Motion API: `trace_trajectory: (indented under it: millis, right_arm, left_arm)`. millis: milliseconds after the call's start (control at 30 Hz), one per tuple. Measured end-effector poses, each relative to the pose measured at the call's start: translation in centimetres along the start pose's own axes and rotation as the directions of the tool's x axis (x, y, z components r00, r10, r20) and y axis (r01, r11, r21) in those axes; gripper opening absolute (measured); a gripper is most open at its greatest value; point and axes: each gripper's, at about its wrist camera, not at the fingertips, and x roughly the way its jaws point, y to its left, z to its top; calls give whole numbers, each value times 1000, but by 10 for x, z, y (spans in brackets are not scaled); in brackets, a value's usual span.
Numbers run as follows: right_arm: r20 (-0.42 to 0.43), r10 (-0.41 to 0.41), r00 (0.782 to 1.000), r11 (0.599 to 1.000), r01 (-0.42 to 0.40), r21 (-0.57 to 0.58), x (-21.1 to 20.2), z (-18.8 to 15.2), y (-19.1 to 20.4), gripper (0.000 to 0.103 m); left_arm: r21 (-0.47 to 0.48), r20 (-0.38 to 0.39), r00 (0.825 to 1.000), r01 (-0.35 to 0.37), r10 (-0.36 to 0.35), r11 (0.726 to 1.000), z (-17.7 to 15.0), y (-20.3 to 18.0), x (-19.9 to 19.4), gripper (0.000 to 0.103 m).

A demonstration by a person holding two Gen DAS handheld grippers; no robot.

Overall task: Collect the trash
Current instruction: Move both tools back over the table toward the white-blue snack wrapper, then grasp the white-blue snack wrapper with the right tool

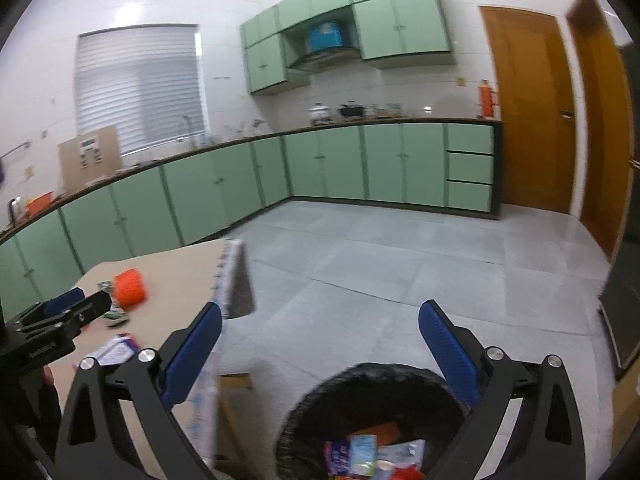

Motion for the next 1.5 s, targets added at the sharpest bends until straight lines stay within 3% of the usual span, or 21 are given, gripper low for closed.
trace_trajectory:
  millis: [200, 467, 733, 1133, 1333, 1400, 1500]
  right_arm:
    - [-28, 111, 993, 993, -112, -46, 21, -4, 65, 97]
    - [-96, 222, 970, 968, -232, -99, 48, -26, 148, 97]
    - [-188, 259, 947, 943, -291, -164, 79, -50, 209, 97]
    - [-292, 203, 935, 954, -256, -156, 125, -69, 229, 95]
    - [-373, 190, 908, 946, -271, -179, 141, -80, 239, 78]
    - [-398, 200, 895, 941, -289, -177, 145, -83, 240, 59]
    - [-414, 193, 890, 935, -295, -198, 146, -88, 244, 42]
  left_arm:
    - [-28, -12, 989, -145, 145, 989, -5, 62, -19, 81]
    - [-68, -39, 955, -295, 293, 953, -20, 136, -42, 81]
    - [-102, -60, 936, -352, 347, 930, -36, 172, -54, 81]
    - [-99, -78, 922, -385, 378, 918, -44, 194, -44, 81]
    - [-108, -94, 922, -384, 375, 917, -45, 200, -37, 81]
    - [-111, -98, 922, -384, 375, 916, -45, 200, -36, 81]
    - [-115, -106, 921, -385, 374, 916, -47, 201, -32, 81]
